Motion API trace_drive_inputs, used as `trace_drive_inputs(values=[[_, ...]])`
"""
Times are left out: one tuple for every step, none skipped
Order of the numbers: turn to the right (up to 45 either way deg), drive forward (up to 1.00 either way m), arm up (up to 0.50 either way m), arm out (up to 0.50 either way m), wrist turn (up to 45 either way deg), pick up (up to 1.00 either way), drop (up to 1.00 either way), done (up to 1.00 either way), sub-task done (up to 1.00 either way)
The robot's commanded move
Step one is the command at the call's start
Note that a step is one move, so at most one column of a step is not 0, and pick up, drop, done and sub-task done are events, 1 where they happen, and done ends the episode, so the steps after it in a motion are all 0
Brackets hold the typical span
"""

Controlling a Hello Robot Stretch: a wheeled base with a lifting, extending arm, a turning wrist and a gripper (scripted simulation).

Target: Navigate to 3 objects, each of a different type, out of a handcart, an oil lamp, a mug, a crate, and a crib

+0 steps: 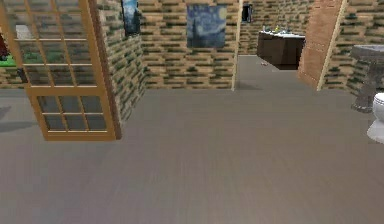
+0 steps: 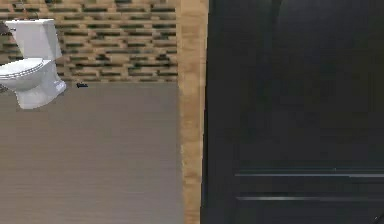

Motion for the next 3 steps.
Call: trace_drive_inputs(values=[[-36.0, 0.0, 0.0, 0.0, 0.0, 0.0, 0.0, 0.0, 0.0], [0.0, 1.0, 0.0, 0.0, 0.0, 0.0, 0.0, 0.0, 0.0], [3.0, 0.0, 0.0, 0.0, 0.0, 0.0, 0.0, 0.0, 0.0]])
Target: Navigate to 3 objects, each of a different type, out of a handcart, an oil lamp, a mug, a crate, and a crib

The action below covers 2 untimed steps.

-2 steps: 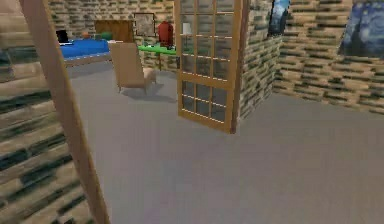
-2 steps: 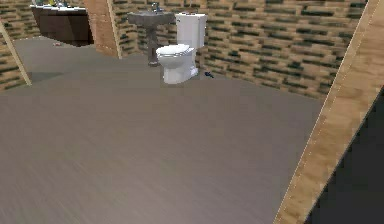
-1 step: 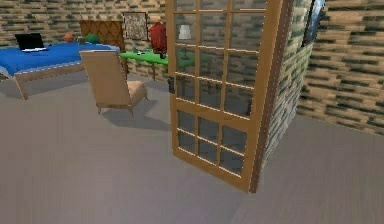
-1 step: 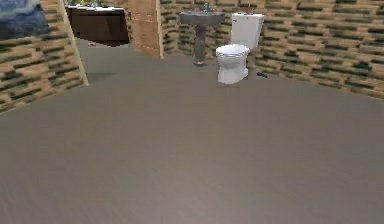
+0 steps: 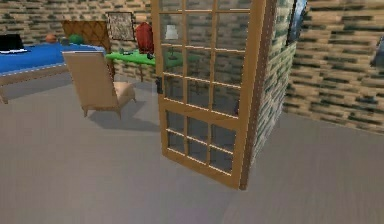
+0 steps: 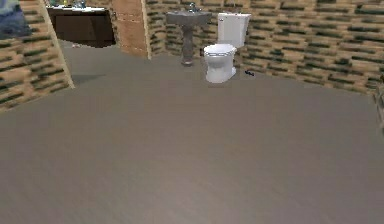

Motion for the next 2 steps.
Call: trace_drive_inputs(values=[[0.0, 0.15, 0.0, 0.0, 0.0, 0.0, 0.0, 0.0, 0.0], [-45.0, 0.0, 0.0, 0.0, 0.0, 0.0, 0.0, 0.0, 0.0]])
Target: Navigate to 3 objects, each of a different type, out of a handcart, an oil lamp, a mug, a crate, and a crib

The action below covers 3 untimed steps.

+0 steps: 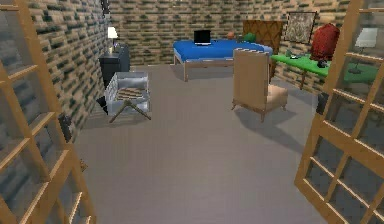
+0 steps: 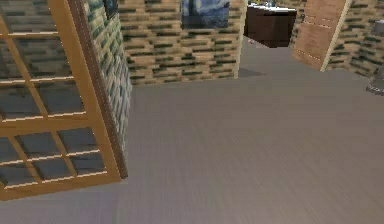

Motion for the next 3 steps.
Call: trace_drive_inputs(values=[[-3.0, 0.0, 0.0, 0.0, 0.0, 0.0, 0.0, 0.0, 0.0], [0.0, 1.0, 0.0, 0.0, 0.0, 0.0, 0.0, 0.0, 0.0], [-6.0, 0.0, 0.0, 0.0, 0.0, 0.0, 0.0, 0.0, 0.0]])
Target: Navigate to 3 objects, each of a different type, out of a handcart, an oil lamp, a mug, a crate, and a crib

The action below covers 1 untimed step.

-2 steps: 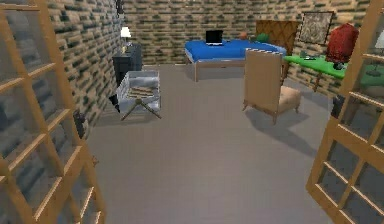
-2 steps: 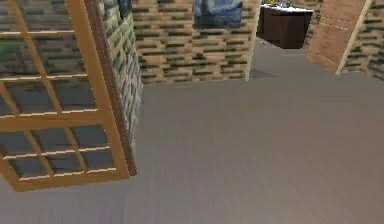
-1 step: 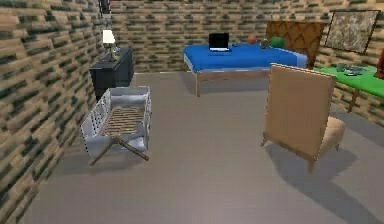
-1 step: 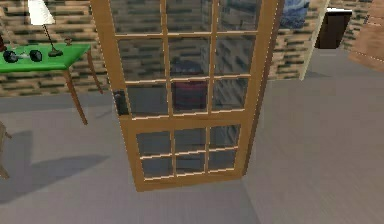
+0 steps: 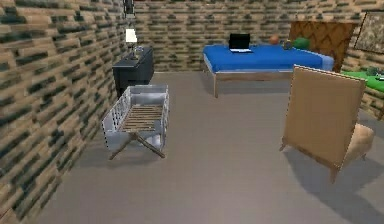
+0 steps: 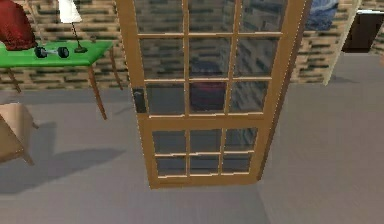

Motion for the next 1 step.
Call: trace_drive_inputs(values=[[0.0, 0.5, 0.0, 0.0, 0.0, 0.0, 0.0, 0.0, 0.0]])
